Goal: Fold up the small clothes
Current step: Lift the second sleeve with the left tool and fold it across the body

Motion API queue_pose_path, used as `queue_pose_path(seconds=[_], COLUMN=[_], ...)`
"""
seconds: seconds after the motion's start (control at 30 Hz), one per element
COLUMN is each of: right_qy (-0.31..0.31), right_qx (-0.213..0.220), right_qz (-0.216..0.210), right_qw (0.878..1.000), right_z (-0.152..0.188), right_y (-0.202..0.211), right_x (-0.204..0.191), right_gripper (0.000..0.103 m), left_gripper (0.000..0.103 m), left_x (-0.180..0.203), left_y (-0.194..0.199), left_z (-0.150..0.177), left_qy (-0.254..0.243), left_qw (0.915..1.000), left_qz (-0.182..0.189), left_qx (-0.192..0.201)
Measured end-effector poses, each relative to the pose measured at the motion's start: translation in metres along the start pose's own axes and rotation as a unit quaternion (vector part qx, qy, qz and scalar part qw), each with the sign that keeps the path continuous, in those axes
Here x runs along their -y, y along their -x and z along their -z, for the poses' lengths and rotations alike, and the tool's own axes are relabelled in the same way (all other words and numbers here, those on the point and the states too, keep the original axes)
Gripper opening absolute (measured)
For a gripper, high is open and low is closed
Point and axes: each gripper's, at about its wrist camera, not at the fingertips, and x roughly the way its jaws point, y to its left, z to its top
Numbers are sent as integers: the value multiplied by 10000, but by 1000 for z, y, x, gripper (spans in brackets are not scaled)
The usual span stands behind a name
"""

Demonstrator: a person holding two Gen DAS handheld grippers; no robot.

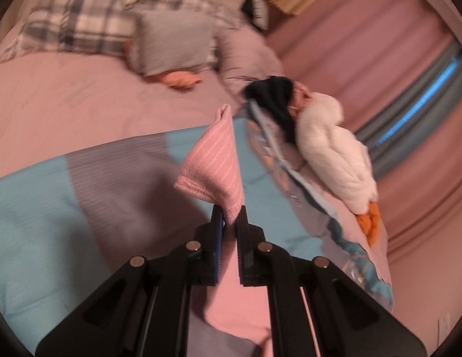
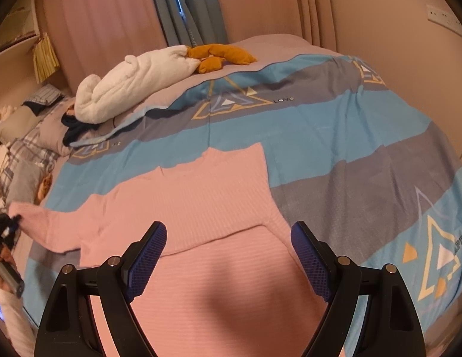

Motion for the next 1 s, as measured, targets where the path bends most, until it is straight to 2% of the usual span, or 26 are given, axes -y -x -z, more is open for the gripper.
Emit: queue_pose_path(seconds=[0.27,0.43,0.53,0.7,1.0], right_qy=[-53,-105,-133,-174,-300], right_qx=[19,23,19,15,-54], right_qz=[-14,-21,-5,-5,11], right_qw=[10000,9999,9999,9998,9995], right_z=[0,1,1,2,6], right_y=[3,4,4,4,1], right_x=[2,5,6,10,21], right_gripper=[85,85,85,85,85], left_gripper=[8,8,8,8,8], left_x=[61,97,121,154,174], left_y=[8,9,6,-3,-27], left_z=[18,39,57,96,156], left_qy=[-700,-1198,-1591,-2190,-2880], left_qw=[9965,9895,9829,9673,9398], left_qz=[426,727,785,952,976], left_qx=[-138,-350,-489,-851,-1559])
